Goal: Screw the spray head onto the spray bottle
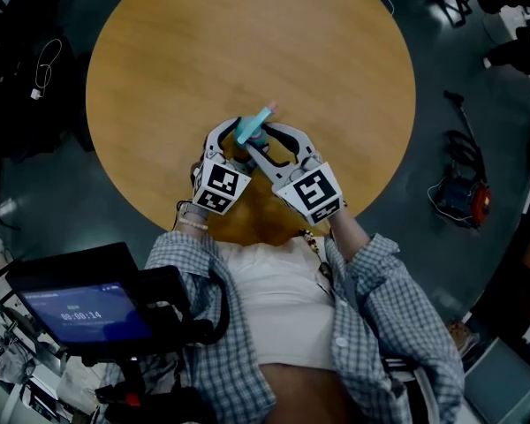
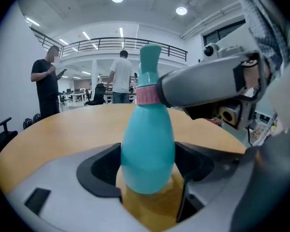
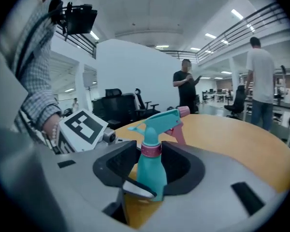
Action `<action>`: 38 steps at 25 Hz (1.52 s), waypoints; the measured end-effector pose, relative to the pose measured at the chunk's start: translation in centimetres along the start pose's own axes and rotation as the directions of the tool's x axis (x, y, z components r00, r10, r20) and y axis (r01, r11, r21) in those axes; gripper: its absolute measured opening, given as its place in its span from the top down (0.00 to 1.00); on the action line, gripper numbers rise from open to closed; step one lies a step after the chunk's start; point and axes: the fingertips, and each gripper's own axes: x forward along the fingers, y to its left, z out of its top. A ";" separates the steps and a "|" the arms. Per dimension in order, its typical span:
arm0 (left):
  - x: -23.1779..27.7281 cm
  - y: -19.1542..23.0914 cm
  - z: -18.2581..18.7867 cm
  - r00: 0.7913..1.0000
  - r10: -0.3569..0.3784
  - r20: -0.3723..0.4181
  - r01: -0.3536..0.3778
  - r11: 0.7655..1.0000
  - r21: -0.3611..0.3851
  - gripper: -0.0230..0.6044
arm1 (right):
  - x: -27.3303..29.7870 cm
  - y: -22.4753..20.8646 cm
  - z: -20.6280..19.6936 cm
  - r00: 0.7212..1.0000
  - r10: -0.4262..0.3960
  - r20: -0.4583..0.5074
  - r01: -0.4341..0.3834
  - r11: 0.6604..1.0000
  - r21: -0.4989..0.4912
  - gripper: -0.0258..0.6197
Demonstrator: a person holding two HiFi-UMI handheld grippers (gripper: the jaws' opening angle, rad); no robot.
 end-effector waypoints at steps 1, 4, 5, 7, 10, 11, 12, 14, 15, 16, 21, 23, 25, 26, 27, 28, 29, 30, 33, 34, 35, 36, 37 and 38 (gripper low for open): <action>0.0 0.0 0.0 1.000 -0.004 0.000 0.004 1.000 0.001 0.40 | 0.0 -0.1 -0.3 0.998 0.056 -0.021 -0.056 0.998 -0.020 0.74; 0.1 -0.1 -0.1 1.000 -0.022 0.001 0.022 1.000 0.001 0.40 | 0.1 -0.2 -1.1 0.976 0.199 -0.085 -0.204 0.977 -0.060 0.72; 0.1 -0.1 -0.1 1.000 -0.029 0.003 0.029 1.000 -0.001 0.40 | 0.1 -0.2 -1.2 0.966 0.239 -0.095 -0.245 0.968 -0.059 0.72; 0.1 0.0 -0.2 0.999 -0.041 0.005 0.041 0.999 -0.011 0.40 | 0.3 -0.5 -0.9 0.948 0.301 -0.101 -0.307 0.951 -0.047 0.72; 0.0 0.0 -0.1 0.999 -0.050 0.008 0.050 0.999 -0.008 0.40 | 0.3 -0.6 -0.7 0.932 0.344 -0.111 -0.351 0.935 -0.055 0.74; 0.0 0.0 0.0 0.999 -0.047 0.010 0.047 0.999 -0.006 0.40 | 0.2 -0.6 -0.6 0.936 0.336 -0.107 -0.344 0.937 -0.065 0.76; 0.0 0.0 0.0 0.999 -0.040 0.010 0.040 0.999 -0.008 0.40 | 0.2 -0.5 -0.5 0.944 0.316 -0.096 -0.323 0.943 -0.074 0.77; -0.2 0.1 -0.1 1.000 -0.016 0.009 0.016 1.000 -0.022 0.40 | 0.1 -0.2 -0.3 0.968 0.242 -0.061 -0.247 0.966 -0.077 0.78; -0.2 0.2 0.0 1.000 0.001 0.010 -0.001 1.000 -0.031 0.40 | 0.0 -0.1 -0.2 0.981 0.191 -0.041 -0.194 0.979 -0.070 0.79; -0.3 0.3 0.0 1.000 0.020 0.011 -0.020 0.999 -0.038 0.40 | -0.1 -0.1 -0.2 0.991 0.135 -0.023 -0.136 0.989 -0.057 0.79; -0.3 0.5 0.0 0.996 0.090 0.005 -0.089 0.995 -0.049 0.40 | -0.6 -0.1 -0.5 0.996 -0.075 0.055 0.070 0.995 0.075 0.82; -0.2 0.4 -0.1 0.997 0.081 0.002 -0.081 0.996 -0.042 0.40 | -0.7 0.2 -0.6 0.996 -0.049 0.072 0.039 0.991 0.127 0.81; -0.1 0.4 -0.2 0.998 0.064 -0.001 -0.064 0.997 -0.037 0.40 | -0.6 0.3 -0.5 0.998 -0.006 0.067 -0.002 0.992 0.128 0.73; -0.1 0.4 -0.2 0.998 0.060 -0.003 -0.060 0.998 -0.035 0.40 | -0.5 0.3 -0.4 0.998 0.003 0.060 -0.010 0.994 0.112 0.72; -0.1 0.5 -0.1 0.998 0.061 -0.005 -0.062 0.998 -0.031 0.40 | -0.3 0.1 -0.2 0.999 0.000 0.055 -0.006 0.996 0.094 0.72; -0.1 0.4 -0.1 0.998 0.067 -0.006 -0.067 0.997 -0.027 0.40 | -0.1 -0.1 0.0 0.999 -0.010 0.052 0.006 0.997 0.079 0.72; 0.0 0.4 -0.1 0.997 0.075 -0.007 -0.075 0.997 -0.025 0.40 | 0.1 -0.4 0.3 0.998 -0.025 0.051 0.022 0.997 0.067 0.72; 0.0 0.3 -0.1 0.997 0.083 -0.007 -0.083 0.996 -0.028 0.40 | 0.4 -0.6 0.4 0.998 -0.041 0.048 0.039 0.998 0.054 0.72; 0.3 0.2 -0.1 0.994 0.108 -0.011 -0.109 0.993 -0.047 0.40 | 0.9 -0.8 0.5 0.995 -0.090 0.031 0.090 0.996 0.016 0.76; 0.3 0.2 0.0 0.993 0.118 -0.013 -0.118 0.992 -0.050 0.40 | 1.0 -0.9 0.6 0.993 -0.117 0.032 0.116 0.993 0.013 0.76; 0.4 0.3 0.0 0.992 0.127 -0.015 -0.128 0.991 -0.050 0.40 | 0.9 -0.9 0.6 0.988 -0.152 0.035 0.151 0.988 0.015 0.77; 0.4 0.2 0.1 0.991 0.136 -0.017 -0.137 0.989 -0.050 0.40 | 0.8 -1.0 0.6 0.980 -0.195 0.038 0.194 0.981 0.018 0.77; 0.5 0.2 0.1 0.989 0.144 -0.017 -0.145 0.988 -0.055 0.40 | 0.6 -1.2 0.6 0.970 -0.241 0.038 0.240 0.971 0.024 0.77; 0.5 0.1 0.1 0.989 0.150 -0.016 -0.151 0.987 -0.064 0.40 | 0.4 -1.3 0.5 0.958 -0.284 0.037 0.283 0.959 0.033 0.77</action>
